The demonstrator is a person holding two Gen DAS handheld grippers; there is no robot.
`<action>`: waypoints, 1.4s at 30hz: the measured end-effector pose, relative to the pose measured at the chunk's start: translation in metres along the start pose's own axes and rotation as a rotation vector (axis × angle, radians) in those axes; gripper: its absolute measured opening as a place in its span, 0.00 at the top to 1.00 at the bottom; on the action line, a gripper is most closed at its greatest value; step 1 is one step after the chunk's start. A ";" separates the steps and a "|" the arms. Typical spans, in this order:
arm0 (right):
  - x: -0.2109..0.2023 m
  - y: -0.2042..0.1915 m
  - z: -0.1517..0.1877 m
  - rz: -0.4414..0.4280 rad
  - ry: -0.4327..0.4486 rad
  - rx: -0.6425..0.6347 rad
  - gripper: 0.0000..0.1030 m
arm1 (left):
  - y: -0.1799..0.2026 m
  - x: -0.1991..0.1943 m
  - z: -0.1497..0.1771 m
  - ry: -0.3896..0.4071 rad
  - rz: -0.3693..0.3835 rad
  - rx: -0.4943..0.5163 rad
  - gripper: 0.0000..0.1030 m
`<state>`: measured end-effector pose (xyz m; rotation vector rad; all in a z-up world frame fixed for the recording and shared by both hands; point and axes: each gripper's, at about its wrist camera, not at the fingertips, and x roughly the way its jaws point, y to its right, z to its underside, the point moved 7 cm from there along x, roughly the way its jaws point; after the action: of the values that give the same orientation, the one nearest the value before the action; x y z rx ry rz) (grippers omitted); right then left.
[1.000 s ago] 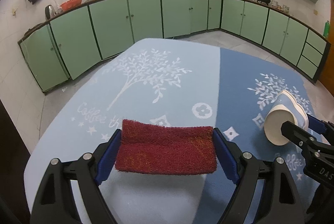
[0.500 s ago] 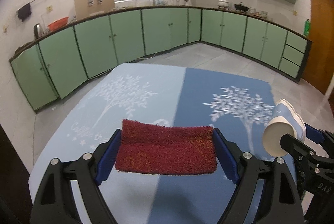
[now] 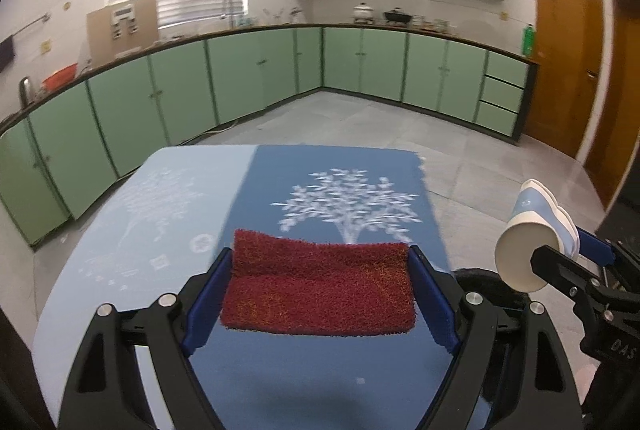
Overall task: Collect trash
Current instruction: 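Carry the red sponge and paper cup over the black bin with both tools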
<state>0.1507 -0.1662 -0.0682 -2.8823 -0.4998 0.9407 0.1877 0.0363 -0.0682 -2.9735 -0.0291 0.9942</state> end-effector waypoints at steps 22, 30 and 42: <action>-0.058 0.123 0.049 0.214 0.021 0.113 0.29 | 0.164 0.002 0.014 0.010 0.248 0.187 0.19; -0.060 0.151 0.070 0.252 0.004 0.153 0.29 | 0.198 0.020 0.022 -0.007 0.296 0.244 0.19; -0.034 0.180 0.093 0.282 -0.051 0.204 0.29 | 0.234 0.059 0.039 -0.057 0.333 0.284 0.19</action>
<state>0.1211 -0.3506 -0.1542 -2.7919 0.0051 1.0352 0.2148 -0.1967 -0.1377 -2.7380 0.5734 1.0083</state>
